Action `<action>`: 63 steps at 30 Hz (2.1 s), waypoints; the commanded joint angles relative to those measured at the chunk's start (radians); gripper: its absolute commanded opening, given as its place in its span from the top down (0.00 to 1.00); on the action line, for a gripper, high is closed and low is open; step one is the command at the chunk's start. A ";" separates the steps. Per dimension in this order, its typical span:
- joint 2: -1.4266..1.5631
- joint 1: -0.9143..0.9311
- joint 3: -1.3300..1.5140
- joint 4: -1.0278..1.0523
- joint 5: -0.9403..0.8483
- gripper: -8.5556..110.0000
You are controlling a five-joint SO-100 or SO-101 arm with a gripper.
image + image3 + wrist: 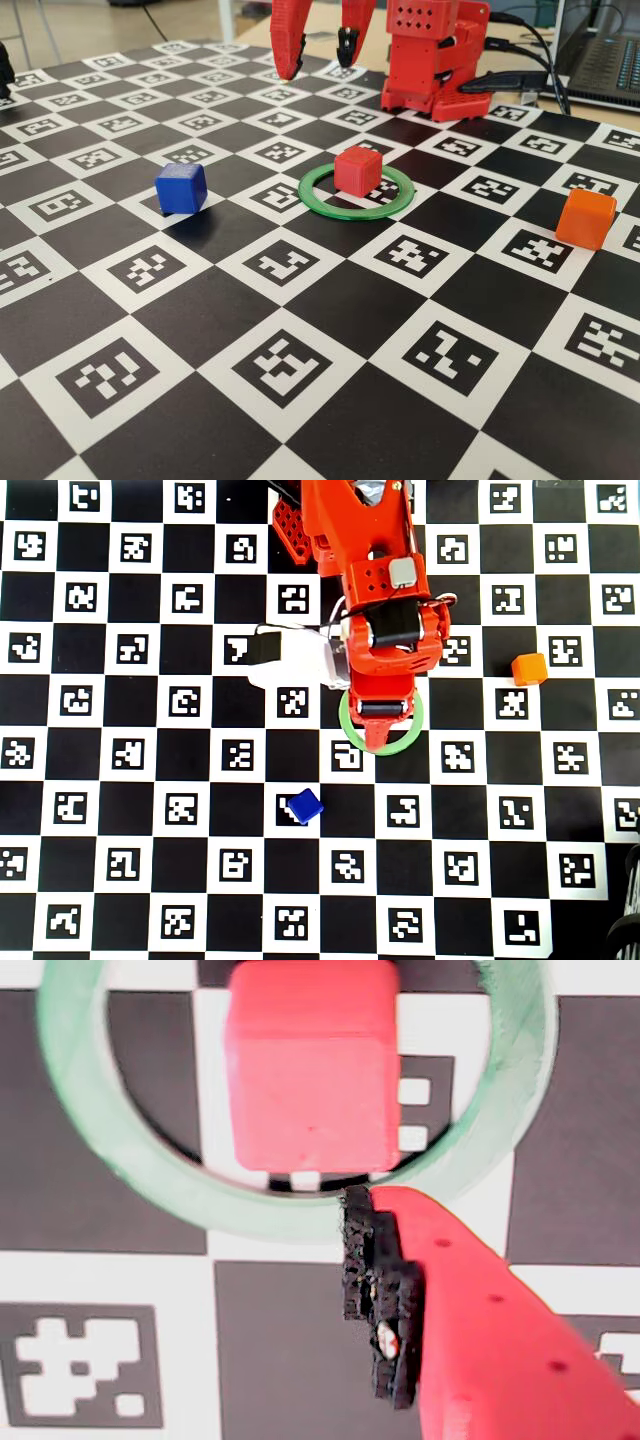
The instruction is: Grab the red cube then put it in the green circle then put the blue cube on top and finally the orange cube on top
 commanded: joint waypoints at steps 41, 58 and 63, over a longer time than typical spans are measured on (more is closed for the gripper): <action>-0.687 0.224 -0.784 0.044 -0.304 0.53; -0.792 0.261 -0.598 -0.172 -0.339 0.52; -0.790 0.261 -0.552 -0.219 -0.339 0.52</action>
